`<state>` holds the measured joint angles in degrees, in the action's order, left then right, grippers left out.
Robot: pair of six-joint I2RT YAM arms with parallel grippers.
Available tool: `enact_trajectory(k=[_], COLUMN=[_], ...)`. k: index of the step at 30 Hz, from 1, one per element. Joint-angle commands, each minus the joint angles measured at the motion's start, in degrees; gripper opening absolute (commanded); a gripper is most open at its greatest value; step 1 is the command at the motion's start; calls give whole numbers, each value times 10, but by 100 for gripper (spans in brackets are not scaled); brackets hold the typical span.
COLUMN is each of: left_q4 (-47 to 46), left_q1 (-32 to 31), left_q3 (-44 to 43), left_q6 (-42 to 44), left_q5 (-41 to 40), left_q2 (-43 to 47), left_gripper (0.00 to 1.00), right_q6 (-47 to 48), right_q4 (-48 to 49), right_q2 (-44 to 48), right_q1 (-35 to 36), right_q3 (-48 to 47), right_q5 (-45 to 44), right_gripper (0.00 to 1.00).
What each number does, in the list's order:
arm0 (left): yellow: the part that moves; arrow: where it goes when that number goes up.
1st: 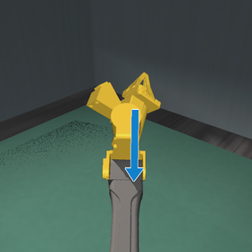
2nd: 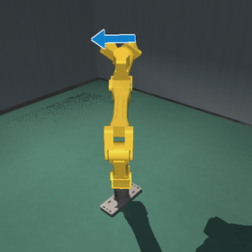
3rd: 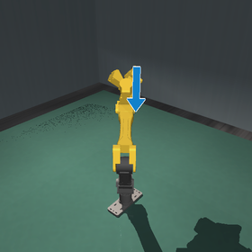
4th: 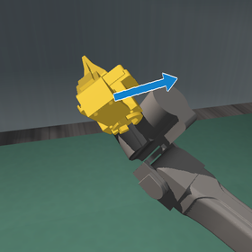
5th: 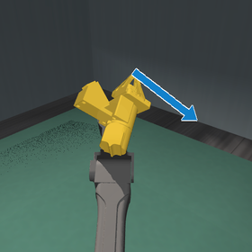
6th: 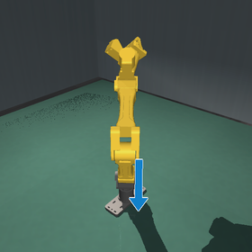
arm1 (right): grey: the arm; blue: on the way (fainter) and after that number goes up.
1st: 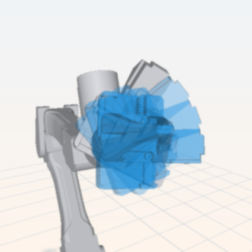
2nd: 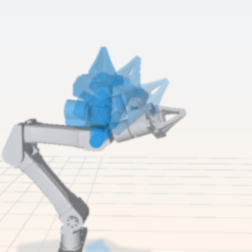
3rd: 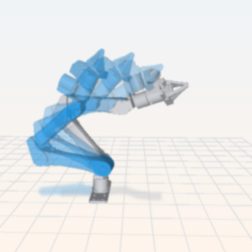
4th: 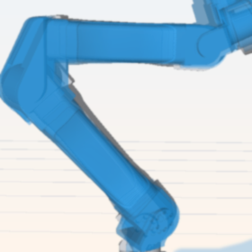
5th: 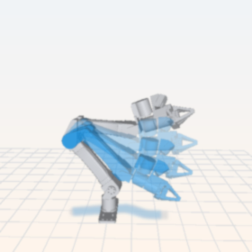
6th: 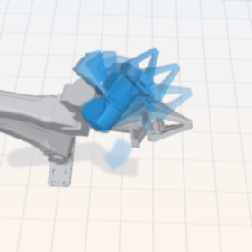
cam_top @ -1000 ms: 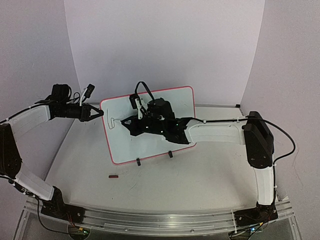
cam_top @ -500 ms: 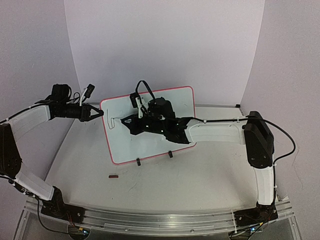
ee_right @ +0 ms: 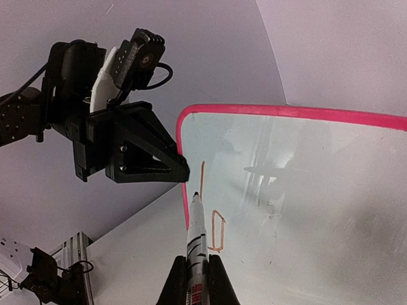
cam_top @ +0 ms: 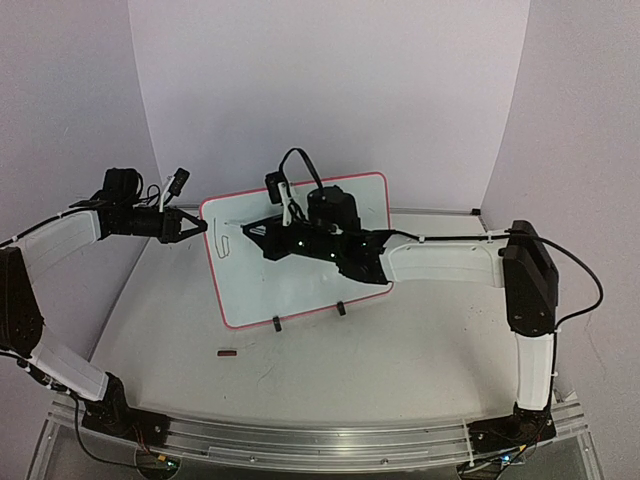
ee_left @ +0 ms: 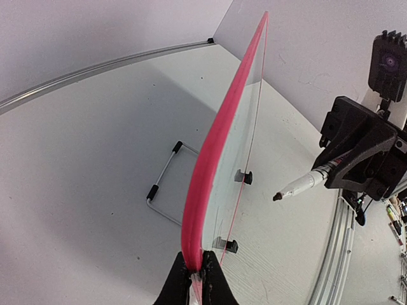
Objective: Write a sentence on the whiteboard
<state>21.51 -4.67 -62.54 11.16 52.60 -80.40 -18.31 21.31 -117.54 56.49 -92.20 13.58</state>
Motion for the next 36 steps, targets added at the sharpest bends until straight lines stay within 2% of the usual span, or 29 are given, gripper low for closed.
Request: enact_trajectory(k=[1,22,36], left_q4=[15,15,15], left_q1=[1,1,1], left_q3=[-11,-12,-12], left_q6=[18,17,17], left_q5=[-27,-28,-27], left_q2=[2,1,0], left_gripper=[0,0,0], right_q6=[-4,-5,-10], right_q4=[3,-46,-58], right_q2=[10,-40,-31], right_q1=[-2,-2,-2], right_q3=[-11,-65,-30], right_q5=[-14,-35,-57], right_gripper=[0,0,0])
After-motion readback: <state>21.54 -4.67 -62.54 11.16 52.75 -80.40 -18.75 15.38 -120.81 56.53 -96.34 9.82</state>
